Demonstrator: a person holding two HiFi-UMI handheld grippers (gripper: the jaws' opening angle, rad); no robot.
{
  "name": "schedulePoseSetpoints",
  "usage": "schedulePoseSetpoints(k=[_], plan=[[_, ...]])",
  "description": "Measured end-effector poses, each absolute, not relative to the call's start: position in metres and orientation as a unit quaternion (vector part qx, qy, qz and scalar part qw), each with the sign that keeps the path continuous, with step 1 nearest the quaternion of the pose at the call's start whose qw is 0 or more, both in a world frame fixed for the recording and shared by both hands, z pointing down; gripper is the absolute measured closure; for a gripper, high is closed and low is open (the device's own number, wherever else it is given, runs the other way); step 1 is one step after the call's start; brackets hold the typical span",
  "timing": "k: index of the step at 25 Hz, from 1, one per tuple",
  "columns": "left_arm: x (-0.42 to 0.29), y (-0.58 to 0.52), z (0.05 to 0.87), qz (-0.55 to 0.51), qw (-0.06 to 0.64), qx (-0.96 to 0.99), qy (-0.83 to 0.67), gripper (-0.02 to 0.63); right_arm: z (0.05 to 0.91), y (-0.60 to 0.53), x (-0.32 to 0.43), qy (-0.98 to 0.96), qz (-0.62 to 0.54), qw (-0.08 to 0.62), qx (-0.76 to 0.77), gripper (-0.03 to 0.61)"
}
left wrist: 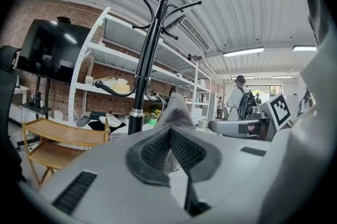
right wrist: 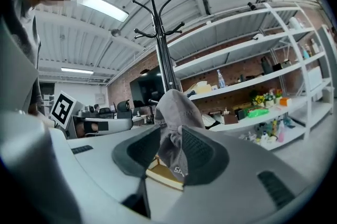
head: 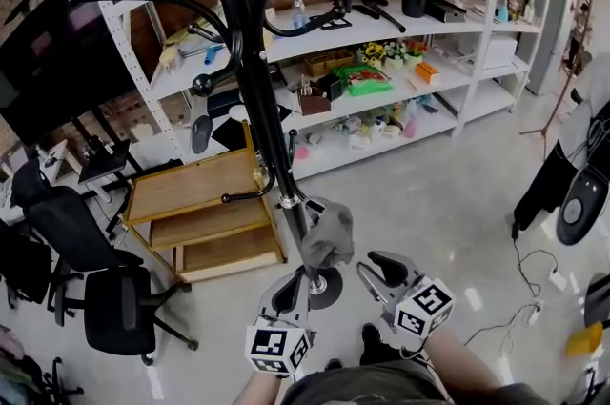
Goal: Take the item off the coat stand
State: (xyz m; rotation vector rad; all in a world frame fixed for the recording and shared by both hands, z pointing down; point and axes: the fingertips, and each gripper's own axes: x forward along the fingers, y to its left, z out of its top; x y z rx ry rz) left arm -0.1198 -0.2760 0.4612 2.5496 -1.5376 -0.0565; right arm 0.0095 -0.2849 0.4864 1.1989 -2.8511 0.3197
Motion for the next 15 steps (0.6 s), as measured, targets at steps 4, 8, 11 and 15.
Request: schedulePoseSetpoints(k=[4, 8, 11, 15], plan=[[-0.117, -0.286, 0.459, -0.016, 0.080, 0.847, -0.525, 0.606, 0.487, -0.299, -0.002, -0.927, 0.089, 0.034, 0.363, 0.442], [-0.114, -0.295, 0.460, -0.013, 0.082, 0.844, -0.530, 0.606, 0.489, -0.313, -0.016, -0.931, 0.084, 0.048, 0.352, 0.414], [-0.113, -0.300, 0.462, -0.007, 0.084, 0.841, -0.535, 0.606, 0.490, -0.320, -0.024, -0.933, 0.068, 0.061, 0.349, 0.405], [-0.113, -0.306, 0.460, -0.012, 0.082, 0.834, -0.545, 0.606, 0.487, -0.327, -0.027, -0.936, 0.052, 0.061, 0.342, 0.405]])
